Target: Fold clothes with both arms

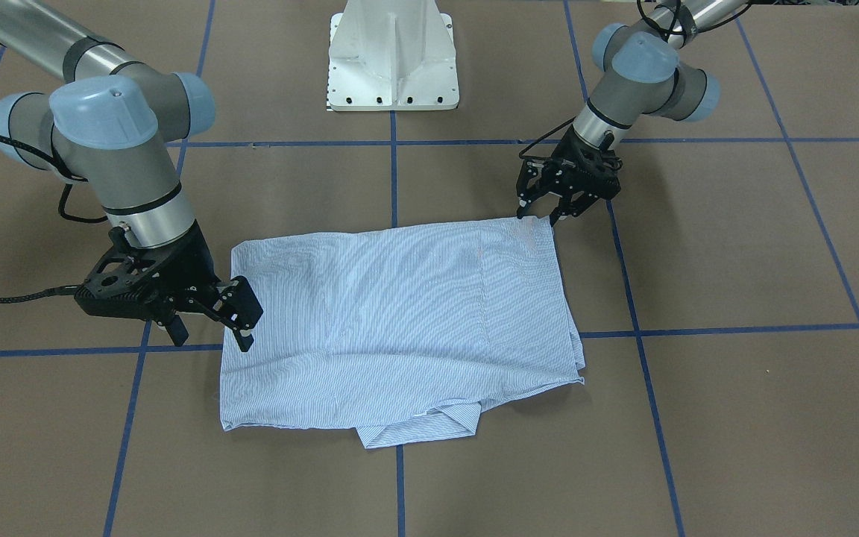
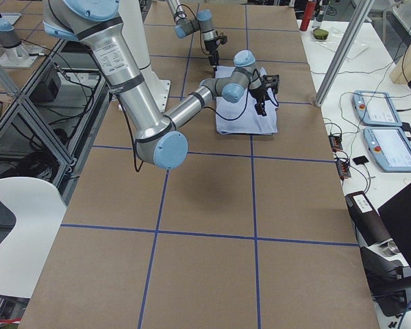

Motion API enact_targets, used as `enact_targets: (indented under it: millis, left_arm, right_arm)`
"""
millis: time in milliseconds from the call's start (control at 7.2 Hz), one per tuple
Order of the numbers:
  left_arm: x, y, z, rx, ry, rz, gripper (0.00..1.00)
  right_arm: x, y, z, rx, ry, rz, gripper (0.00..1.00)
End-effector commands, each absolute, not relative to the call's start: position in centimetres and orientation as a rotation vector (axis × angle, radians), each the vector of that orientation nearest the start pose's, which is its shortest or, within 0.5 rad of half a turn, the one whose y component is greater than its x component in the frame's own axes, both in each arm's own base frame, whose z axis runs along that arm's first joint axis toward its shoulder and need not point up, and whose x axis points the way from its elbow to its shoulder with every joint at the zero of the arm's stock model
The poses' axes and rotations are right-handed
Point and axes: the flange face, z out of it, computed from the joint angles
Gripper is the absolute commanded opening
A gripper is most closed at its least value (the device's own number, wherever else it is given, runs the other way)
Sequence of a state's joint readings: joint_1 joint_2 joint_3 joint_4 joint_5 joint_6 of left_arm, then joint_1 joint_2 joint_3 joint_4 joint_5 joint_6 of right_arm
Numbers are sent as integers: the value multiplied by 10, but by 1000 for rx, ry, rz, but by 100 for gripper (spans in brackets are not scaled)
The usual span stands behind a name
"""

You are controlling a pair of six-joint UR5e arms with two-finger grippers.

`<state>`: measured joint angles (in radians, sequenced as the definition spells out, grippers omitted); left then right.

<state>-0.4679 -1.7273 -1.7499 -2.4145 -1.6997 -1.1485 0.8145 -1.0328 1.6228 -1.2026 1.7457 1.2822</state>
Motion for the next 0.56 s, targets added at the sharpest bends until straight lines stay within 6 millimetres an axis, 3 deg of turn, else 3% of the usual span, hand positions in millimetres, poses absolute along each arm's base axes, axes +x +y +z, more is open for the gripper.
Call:
enact_targets:
  millis: [0,278,416]
  left_arm:
    - [454,-364,406,399,1098,37,45]
    - [453,-364,404,402,1101,42,0]
    - [450,-366,402,419,1099,56,0]
  right_arm:
    - [-383,-575,285,366,-902,398,100]
    - [-383,-575,284,367,-903,398,100]
    - [-384,-575,284,367,-903,395,100]
